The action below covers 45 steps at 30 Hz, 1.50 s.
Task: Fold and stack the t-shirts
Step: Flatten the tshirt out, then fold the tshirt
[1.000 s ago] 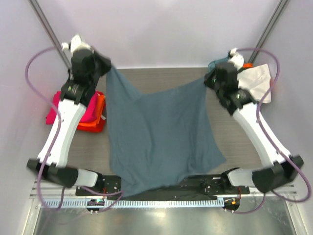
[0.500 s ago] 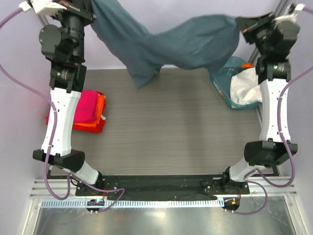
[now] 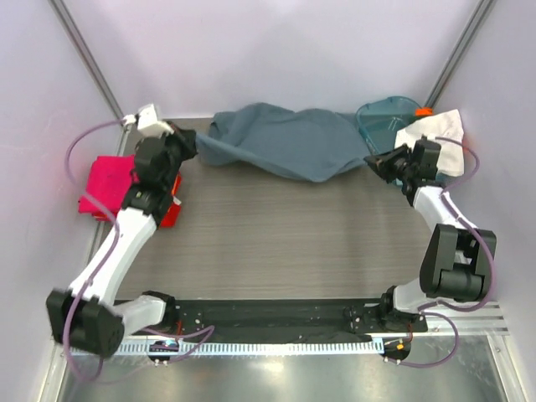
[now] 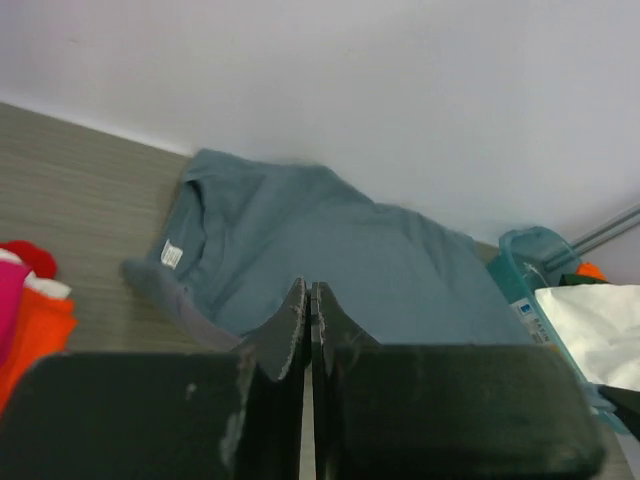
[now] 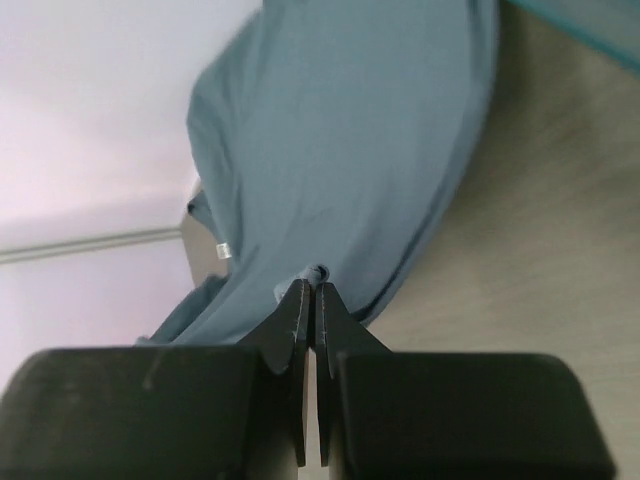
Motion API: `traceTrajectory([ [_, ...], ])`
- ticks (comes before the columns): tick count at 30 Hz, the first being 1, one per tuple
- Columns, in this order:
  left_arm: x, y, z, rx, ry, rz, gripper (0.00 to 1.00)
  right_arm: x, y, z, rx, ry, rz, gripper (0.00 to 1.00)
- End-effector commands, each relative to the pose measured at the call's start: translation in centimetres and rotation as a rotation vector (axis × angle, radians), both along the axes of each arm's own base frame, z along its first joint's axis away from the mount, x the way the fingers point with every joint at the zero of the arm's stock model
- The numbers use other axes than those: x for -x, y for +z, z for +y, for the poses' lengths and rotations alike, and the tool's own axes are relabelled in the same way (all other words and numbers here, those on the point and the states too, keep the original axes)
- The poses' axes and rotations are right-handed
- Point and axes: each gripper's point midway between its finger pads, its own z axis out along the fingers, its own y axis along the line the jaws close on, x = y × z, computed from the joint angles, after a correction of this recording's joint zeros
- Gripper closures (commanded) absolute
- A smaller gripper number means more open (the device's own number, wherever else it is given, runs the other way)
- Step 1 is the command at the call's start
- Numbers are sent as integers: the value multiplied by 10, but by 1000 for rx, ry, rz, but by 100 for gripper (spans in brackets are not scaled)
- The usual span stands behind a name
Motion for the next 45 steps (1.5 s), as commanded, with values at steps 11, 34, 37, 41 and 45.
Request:
traceTrajectory([
  [11,148,-57,40,217,65,45,100,114,-70,8,173,55,91,99],
  [34,182,-131,34,266,33,253,100,192,-82,-18,363,-95,149,99],
  [37,171,-121,33,245,33,235,99,184,-83,-22,372,-92,172,99],
  [41,154,-109,30,229,39,223,99,170,-83,-26,373,-103,189,99],
  [45,134,-97,29,192,48,221,100,158,-79,-34,388,-129,201,99],
])
